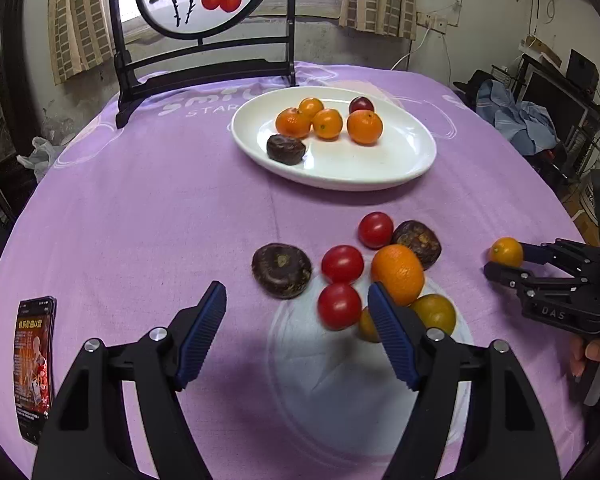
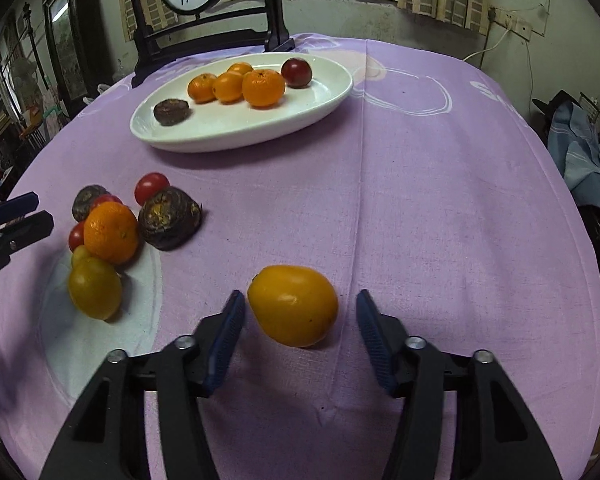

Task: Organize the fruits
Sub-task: 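Carry the dark brown fruit in the left tool while the right tool carries the yellow mango to the plate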

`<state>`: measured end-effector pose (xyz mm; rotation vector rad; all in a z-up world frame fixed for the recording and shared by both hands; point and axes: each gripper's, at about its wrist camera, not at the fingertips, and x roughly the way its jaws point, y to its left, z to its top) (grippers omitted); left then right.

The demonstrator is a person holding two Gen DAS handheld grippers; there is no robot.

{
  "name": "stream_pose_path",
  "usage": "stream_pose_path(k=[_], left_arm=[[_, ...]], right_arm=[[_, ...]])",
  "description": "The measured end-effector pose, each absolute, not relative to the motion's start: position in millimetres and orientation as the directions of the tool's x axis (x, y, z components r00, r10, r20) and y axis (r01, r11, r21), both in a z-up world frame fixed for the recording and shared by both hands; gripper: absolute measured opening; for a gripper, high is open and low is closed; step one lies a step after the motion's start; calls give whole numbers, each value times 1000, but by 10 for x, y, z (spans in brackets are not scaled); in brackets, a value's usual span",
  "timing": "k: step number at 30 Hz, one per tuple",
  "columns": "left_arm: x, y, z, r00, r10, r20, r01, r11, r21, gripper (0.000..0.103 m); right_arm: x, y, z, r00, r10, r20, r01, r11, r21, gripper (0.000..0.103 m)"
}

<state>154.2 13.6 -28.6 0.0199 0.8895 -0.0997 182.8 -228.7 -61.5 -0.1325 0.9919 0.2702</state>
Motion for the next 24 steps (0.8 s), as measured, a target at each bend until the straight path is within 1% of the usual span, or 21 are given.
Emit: stream_pose_path(k=[1,2,8,14,17,18,19,22,24], left_arm=[[1543,151,-300,623,-78,-778,94,995,-25,72],[1555,176,-322,619,-75,-782,91,996,-24,72],[1633,238,-435,602,-63,-796,88,996,-13,72],[1785,286,-500,592,-87,-801,106,994,-29,73],[1866,335,-536,590,-75,-804,99,995,-20,65],[1890,374,-551,582,-82,-809,95,995,-32,60],[1906,413,-567,572,-93,-815,91,995,-49,58],[1897,478,-623,552,-126,-824,97,992,-87,57],[1880,436,-651,548,-116,-828,112,992,-65,56]], right_arm=[[1819,-2268,-613,528,151,-836,-285,958,-7,42],[1812,-2260,-607,531,150,-834,-288,958,-11,40],[1763,-2306,-537,545,168,-821,-271,962,17,40],[1698,-2256,-449,559,200,-805,-294,955,33,40],[1671,-2221,-421,562,214,-799,-306,951,39,40],[1663,-2212,-411,563,218,-797,-310,950,41,40],[1653,-2207,-400,565,221,-795,-313,949,42,40],[1639,-2197,-375,566,233,-791,-324,945,47,40],[1640,-2194,-369,567,240,-788,-328,943,51,40]])
